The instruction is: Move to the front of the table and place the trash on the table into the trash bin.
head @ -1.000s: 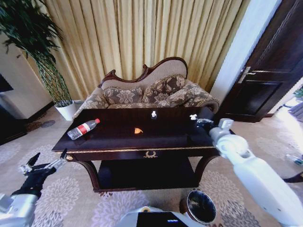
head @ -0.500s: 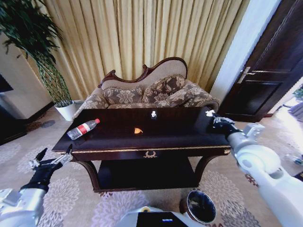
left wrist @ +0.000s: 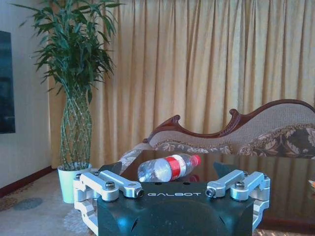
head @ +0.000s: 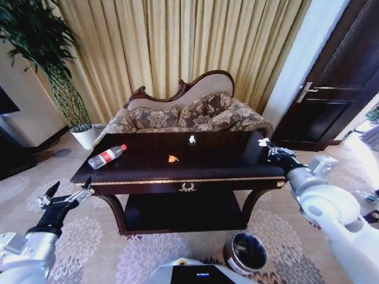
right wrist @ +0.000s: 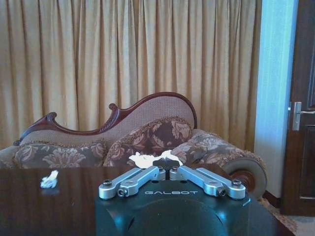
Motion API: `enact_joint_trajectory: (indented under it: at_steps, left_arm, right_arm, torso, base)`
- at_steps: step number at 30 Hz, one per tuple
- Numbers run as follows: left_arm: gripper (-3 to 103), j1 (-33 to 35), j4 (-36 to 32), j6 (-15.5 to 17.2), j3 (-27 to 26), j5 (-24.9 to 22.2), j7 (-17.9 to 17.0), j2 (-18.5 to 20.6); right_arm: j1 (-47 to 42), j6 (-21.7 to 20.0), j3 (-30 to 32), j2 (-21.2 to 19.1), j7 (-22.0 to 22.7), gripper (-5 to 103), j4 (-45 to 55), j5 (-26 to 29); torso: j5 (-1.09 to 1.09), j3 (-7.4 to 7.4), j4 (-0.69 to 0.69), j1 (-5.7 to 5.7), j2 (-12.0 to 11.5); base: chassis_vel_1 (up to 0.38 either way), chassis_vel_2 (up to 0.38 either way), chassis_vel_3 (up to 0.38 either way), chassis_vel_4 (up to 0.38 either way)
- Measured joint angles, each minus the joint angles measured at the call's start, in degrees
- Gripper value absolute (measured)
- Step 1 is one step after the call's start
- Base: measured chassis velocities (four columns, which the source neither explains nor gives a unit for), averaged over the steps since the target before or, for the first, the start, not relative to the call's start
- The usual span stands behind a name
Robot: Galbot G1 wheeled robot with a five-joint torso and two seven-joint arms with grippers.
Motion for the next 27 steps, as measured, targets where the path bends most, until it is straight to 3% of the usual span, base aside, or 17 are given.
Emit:
enact_joint_trajectory:
  at_steps: [10,18,22,27]
  left_arm:
    - [100,0.4,0.0,0.0,0.2,0.4,0.0,-0.5]
    - [100,0.8,0.0,0.0,0.5,0.6,0.0,-0.7]
    - [100,1.0,0.0,0.0,0.7,0.7,0.0,-0.7]
    - [100,1.6,0.0,0.0,0.6,0.7,0.0,-0.6]
  right_arm:
    - [-0.9,0.4,-1.9,1.3,-0.4,0,0.0,-2.6]
    - [-6.1,-0.2,-2.7,5.8,-4.5,0,-2.0,-7.5]
    - [-8.7,-0.2,-5.6,9.4,-7.6,0,-7.5,-13.2]
    - [-6.6,1.8,-10.9,11.9,-8.2,0,-16.2,-17.9]
  torso:
    - [-0.01,-0.01,0.0,-0.01,0.0]
    - [-0.03,-0.04,-0.01,-0.06,0.1]
    - [-0.01,-0.01,-0.02,-0.05,0.0]
    - [0.01,0.04,0.02,0.07,0.0]
  base:
    - [0.3,-0.289,-0.285,0.282]
    - [0.17,-0.172,-0.19,0.168]
    - [0.012,0.003,-0.017,0.016]
    - [-0.04,0.019,0.048,-0.028]
